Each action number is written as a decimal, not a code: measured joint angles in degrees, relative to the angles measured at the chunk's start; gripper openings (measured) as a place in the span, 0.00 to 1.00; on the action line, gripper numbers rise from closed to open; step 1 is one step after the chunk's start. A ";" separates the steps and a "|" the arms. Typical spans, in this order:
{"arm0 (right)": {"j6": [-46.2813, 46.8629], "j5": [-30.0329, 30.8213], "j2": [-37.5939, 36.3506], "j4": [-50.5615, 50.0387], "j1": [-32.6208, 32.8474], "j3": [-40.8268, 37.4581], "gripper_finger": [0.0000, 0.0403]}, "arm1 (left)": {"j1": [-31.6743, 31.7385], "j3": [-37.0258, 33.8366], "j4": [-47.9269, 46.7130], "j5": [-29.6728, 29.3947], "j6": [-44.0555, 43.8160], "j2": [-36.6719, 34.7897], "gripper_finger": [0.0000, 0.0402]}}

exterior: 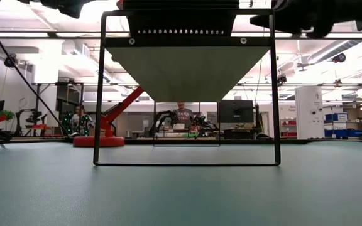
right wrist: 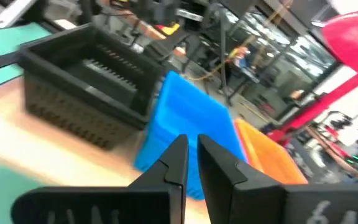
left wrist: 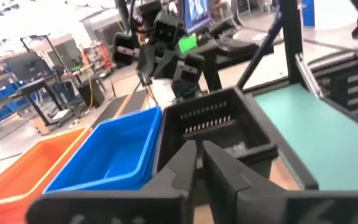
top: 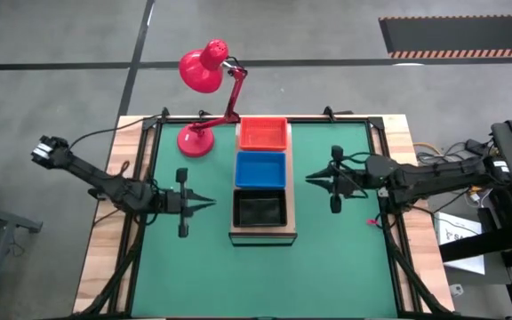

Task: Stack baskets on shelf by color
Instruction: Return to Home Position

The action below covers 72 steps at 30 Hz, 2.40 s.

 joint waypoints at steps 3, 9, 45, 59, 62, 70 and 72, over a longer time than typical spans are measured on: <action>0.46 -1.81 -1.59 -0.17 -1.32 -1.57 0.07 | 1.96 -0.04 -3.61 1.27 -0.02 -2.32 0.01; 1.41 -1.92 -5.19 -0.12 -3.82 -4.25 0.07 | 7.18 -0.11 -8.97 5.27 -0.01 -6.40 0.00; 1.93 -2.29 -41.64 0.11 -7.72 -24.55 0.07 | 12.75 -25.90 -8.42 8.26 -7.56 -40.61 0.00; 15.12 -1.15 -40.73 -1.88 -7.72 -25.97 0.07 | 12.75 -25.92 -5.26 6.29 -8.87 -41.07 0.00; 15.74 -1.17 -40.73 -1.88 -7.72 -25.97 0.07 | 12.74 -25.92 -5.31 6.29 -8.87 -40.92 0.00; 15.68 -1.19 -40.71 -1.88 -7.72 -25.97 0.07 | 12.73 -25.92 -5.40 6.32 -8.84 -40.44 0.00; 15.68 -1.19 -40.71 -1.88 -7.72 -25.97 0.07 | 12.73 -25.92 -5.30 6.32 -8.84 -40.27 0.00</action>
